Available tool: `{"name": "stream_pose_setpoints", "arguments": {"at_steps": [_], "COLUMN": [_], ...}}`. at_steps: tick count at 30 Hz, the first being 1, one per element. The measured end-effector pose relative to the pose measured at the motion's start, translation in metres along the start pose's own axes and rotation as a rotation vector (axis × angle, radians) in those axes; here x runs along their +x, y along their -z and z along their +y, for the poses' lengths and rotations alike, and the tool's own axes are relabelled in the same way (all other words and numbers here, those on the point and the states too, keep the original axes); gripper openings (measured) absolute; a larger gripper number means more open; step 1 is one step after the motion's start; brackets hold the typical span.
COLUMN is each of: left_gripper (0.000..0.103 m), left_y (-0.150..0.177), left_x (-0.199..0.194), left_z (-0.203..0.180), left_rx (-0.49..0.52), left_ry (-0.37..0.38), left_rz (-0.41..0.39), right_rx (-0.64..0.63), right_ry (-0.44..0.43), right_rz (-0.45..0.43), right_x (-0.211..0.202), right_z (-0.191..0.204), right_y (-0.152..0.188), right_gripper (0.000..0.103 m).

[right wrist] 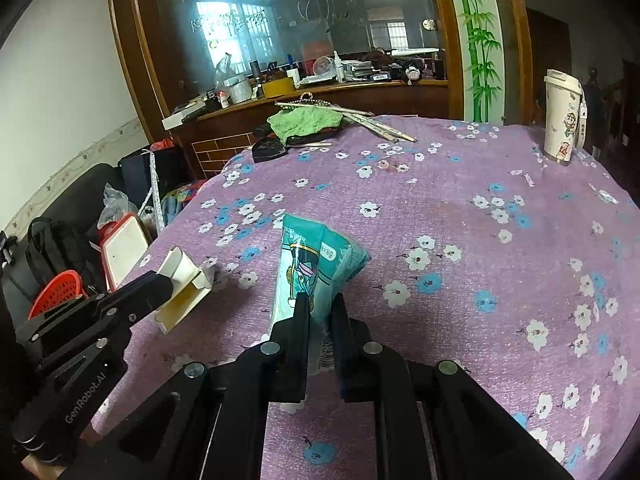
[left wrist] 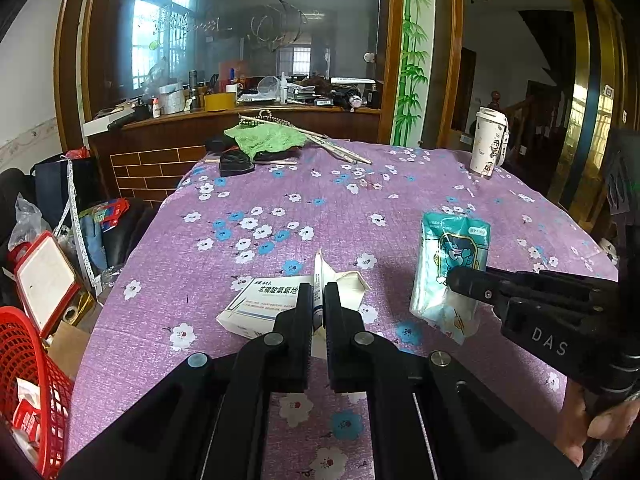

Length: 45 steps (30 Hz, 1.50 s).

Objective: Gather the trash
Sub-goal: 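Lift the medicine box and tissue pack and carry them to the red basket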

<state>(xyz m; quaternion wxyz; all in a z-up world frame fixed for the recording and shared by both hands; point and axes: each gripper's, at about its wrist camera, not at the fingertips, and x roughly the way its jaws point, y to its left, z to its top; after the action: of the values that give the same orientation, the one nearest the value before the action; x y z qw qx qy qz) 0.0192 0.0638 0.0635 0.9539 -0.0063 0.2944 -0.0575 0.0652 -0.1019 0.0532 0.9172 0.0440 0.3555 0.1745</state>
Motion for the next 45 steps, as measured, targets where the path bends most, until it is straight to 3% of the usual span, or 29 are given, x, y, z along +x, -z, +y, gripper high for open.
{"name": "stream_pose_setpoints", "arguments": {"at_steps": [14, 22, 34, 45], "left_gripper": [0.005, 0.005, 0.005, 0.006], "left_y": [-0.005, -0.009, 0.009, 0.024], "left_x": [0.001, -0.042, -0.127, -0.189], "left_z": [0.003, 0.0, 0.038, 0.129], "left_rx": [-0.021, 0.003, -0.057, -0.183], "left_ry": [-0.001, -0.01, -0.006, -0.116], "left_rz": [0.004, -0.029, -0.089, -0.145], "right_rx": [-0.018, -0.041, -0.061, -0.178], "right_ry": [0.059, 0.051, -0.1, -0.27], "right_rz": [-0.014, -0.044, -0.06, -0.005], "right_x": [0.0, -0.034, -0.085, -0.079], "right_z": [0.0, 0.017, 0.07, 0.165], "right_y": [-0.004, -0.004, 0.013, 0.021], "right_gripper": [0.011, 0.011, 0.011, 0.011]}}
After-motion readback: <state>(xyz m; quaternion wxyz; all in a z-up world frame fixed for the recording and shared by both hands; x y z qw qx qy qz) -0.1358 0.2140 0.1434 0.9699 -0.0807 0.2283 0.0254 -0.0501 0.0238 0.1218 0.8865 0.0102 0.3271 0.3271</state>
